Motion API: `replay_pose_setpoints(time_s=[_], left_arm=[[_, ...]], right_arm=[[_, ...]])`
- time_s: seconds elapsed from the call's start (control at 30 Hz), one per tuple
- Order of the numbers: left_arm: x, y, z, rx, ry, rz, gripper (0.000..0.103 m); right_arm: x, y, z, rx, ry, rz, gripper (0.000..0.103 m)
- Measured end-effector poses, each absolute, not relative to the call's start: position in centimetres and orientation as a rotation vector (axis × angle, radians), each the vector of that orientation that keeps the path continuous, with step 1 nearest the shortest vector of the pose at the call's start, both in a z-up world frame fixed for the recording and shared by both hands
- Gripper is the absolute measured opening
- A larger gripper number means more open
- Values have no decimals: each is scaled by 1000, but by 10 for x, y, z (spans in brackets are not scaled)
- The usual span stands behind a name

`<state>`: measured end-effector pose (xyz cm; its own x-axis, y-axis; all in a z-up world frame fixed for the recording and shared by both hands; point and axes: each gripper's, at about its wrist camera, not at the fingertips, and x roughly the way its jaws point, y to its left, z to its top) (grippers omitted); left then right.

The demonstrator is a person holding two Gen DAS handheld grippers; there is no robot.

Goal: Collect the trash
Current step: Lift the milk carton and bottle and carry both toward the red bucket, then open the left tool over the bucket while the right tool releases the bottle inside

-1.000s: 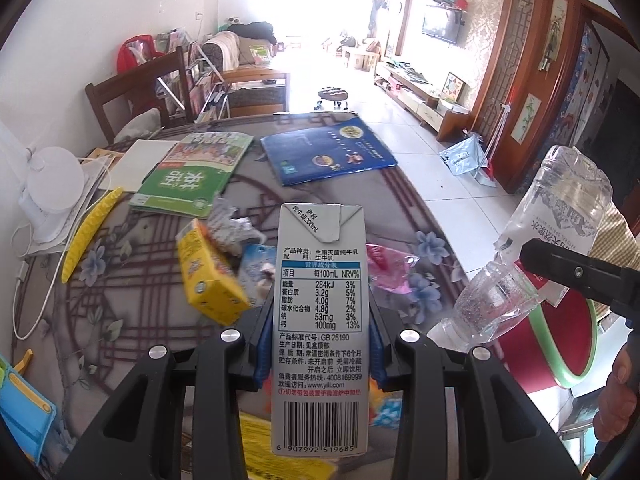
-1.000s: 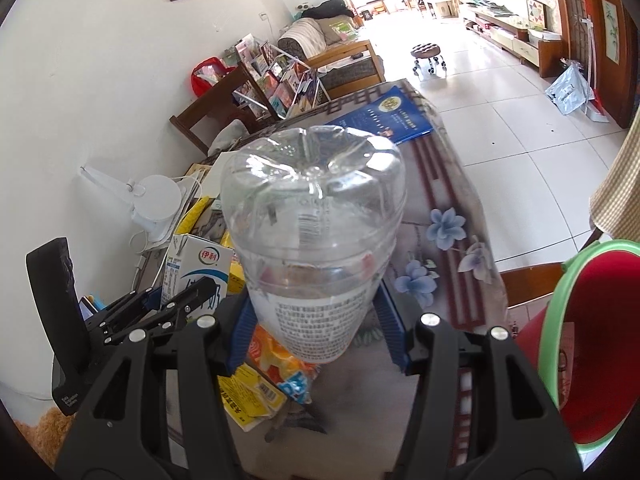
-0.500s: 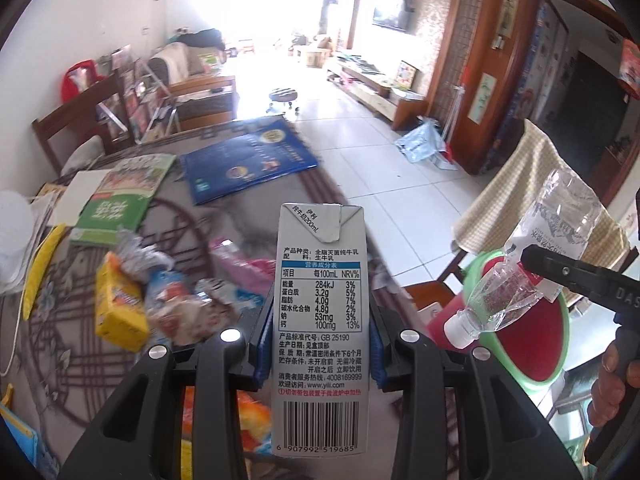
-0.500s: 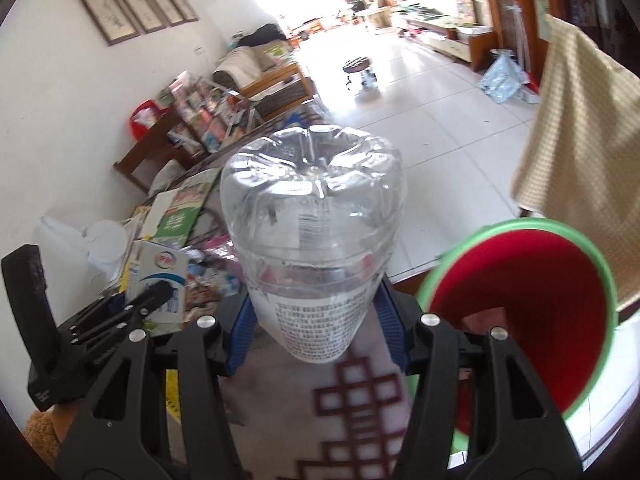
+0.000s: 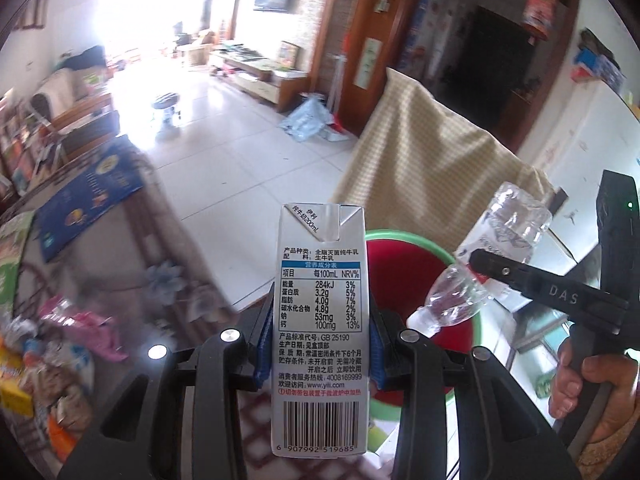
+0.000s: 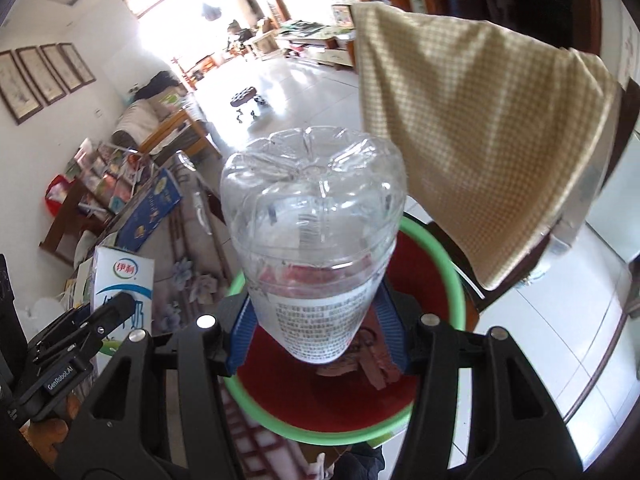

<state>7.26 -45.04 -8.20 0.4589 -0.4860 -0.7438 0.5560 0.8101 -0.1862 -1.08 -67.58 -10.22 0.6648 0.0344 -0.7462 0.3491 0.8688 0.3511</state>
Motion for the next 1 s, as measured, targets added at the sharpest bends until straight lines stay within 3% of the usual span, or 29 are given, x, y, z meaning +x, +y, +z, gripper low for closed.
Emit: replay_pose_setpoints(time_s=[0.27,0.6,0.63,0.7,1.0], left_arm=[[80,-506,-95,100,926,-726,35],[82,-522,-102,119,947,-743,35],[83,-522,-102,121,952,-745,37],[82,-520,-101,121,946,-733,60],[79,-482,-88,56,916,-692,60]], right_arm=[[-30,-697,-103,514,837,-248,53],[-39,-702,-103,519,831,-282,53],[-38,-701,-103,517,834,-282,53],[-38,-700,-103,518,839,-286,54],[-34,-693,-97,510,835,-288,63]])
